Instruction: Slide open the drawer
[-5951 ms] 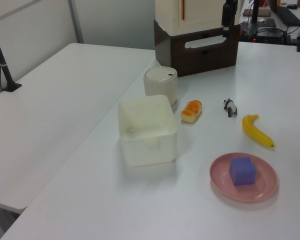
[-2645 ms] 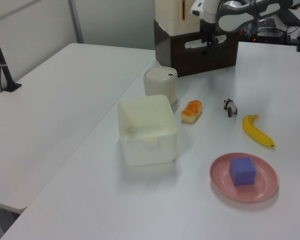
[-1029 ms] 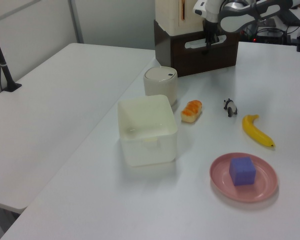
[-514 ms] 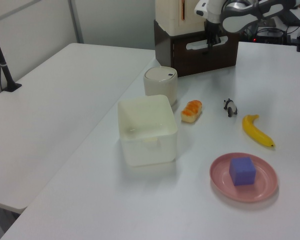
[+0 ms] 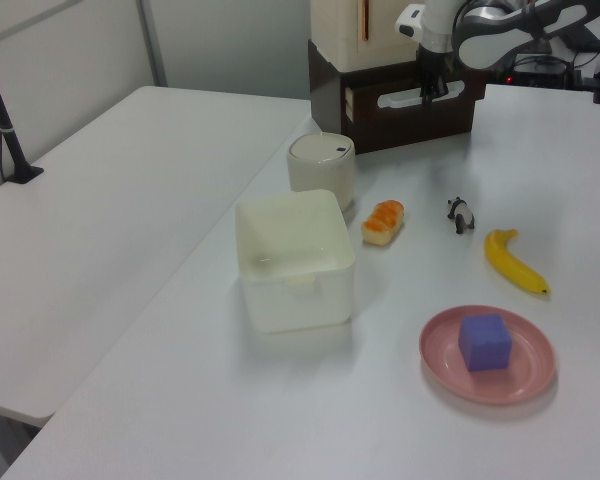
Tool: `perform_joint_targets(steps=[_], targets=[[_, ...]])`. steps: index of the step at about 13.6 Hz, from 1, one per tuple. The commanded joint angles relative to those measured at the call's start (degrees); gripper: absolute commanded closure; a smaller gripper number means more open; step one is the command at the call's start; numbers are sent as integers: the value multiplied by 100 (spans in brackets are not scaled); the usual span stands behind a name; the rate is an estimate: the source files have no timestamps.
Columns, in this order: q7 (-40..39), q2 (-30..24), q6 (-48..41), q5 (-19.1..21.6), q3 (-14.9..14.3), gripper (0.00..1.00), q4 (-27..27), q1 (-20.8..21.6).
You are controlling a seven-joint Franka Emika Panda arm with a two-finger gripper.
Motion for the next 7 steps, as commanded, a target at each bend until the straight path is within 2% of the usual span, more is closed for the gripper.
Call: perform_joint_targets(steps=[1,3,5,6,7], targets=[[451,-492,-448,60,429,100,-527,149],[530,-536,-607,86,492,100,-527,176],[539,-545,-661,122,500,95,-510,185],[539,-545,-713,130,500,79,-492,185],[531,-554,-809,130,500,49,-466,185]])
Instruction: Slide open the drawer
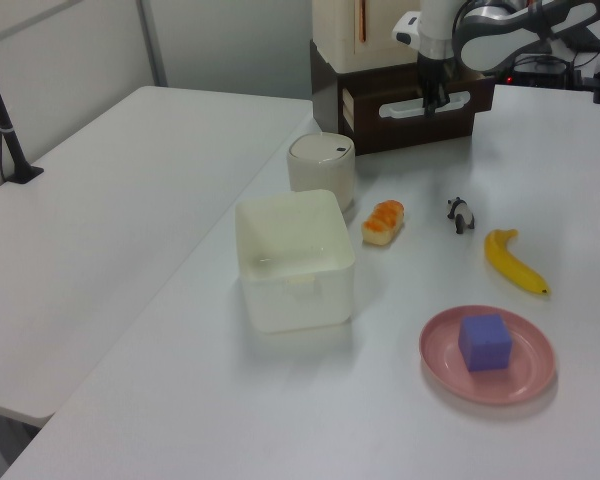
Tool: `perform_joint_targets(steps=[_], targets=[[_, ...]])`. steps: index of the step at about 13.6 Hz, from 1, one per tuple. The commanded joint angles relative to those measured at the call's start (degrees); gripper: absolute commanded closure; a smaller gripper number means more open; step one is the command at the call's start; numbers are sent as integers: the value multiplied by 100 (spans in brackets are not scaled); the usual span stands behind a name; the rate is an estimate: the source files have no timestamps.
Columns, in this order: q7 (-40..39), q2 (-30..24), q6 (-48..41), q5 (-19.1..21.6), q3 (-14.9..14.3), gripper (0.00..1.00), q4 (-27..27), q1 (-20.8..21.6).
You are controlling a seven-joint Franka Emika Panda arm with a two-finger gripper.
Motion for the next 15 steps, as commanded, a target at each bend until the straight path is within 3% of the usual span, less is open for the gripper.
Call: perform_joint_targets(steps=[1,2,6,8,11,13,15], targets=[[161,-345,-282,116,107,25,-266,166],[170,-423,-378,168,125,1,-258,175],[301,-600,-1281,879,555,0,75,175],[1106,-591,-1792,1170,888,0,357,253],[2634,-722,-2161,1232,942,0,472,683],[3182,-950,-2216,1477,925,0,472,772],[3378,-1319,-2609,2239,785,0,472,790]])
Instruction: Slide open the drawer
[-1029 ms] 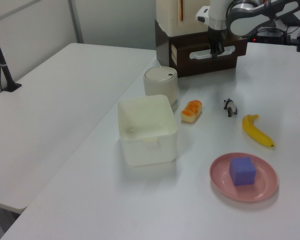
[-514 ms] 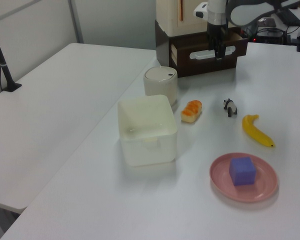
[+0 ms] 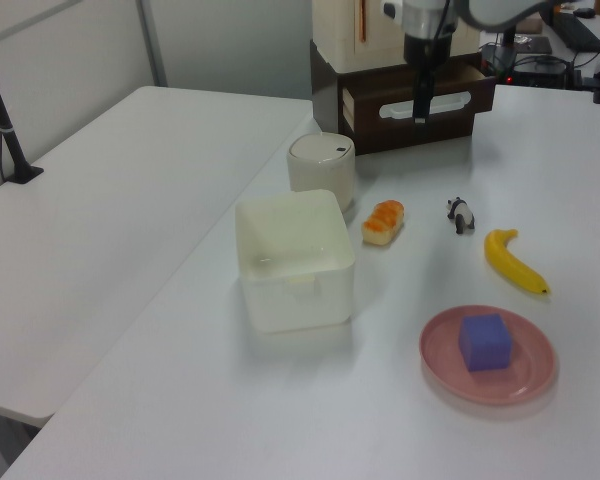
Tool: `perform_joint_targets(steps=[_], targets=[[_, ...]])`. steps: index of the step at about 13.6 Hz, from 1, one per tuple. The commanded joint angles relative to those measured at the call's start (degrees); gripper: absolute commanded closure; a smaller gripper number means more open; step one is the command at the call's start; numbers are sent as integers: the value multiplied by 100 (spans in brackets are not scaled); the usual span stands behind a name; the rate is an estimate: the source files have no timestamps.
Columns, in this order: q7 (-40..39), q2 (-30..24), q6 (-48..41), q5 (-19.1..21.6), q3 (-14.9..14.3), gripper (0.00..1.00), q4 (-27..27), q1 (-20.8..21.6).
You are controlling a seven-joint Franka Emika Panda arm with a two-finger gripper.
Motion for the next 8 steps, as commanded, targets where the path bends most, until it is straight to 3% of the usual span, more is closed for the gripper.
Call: perform_joint_targets(steps=[1,3,8], targets=[[277,-669,-621,948,-348,0,-79,45],[382,-872,-894,1178,-595,0,-79,54],[770,-864,-957,977,-911,0,-79,387]])
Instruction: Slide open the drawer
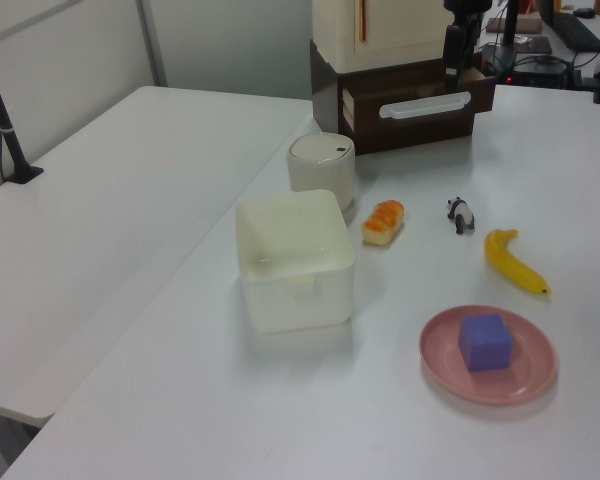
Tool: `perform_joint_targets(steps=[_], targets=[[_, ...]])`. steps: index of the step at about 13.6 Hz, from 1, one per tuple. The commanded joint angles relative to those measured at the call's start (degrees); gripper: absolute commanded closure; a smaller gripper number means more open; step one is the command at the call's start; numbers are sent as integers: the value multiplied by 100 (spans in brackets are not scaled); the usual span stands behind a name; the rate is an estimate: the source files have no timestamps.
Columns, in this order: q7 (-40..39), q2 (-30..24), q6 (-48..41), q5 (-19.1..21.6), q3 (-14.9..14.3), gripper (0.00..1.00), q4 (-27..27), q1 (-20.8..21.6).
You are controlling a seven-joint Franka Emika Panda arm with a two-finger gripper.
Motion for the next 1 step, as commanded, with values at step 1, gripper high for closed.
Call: perform_joint_targets(steps=[1], targets=[[213,-40,-40,-97,-339,0,-116,388]])
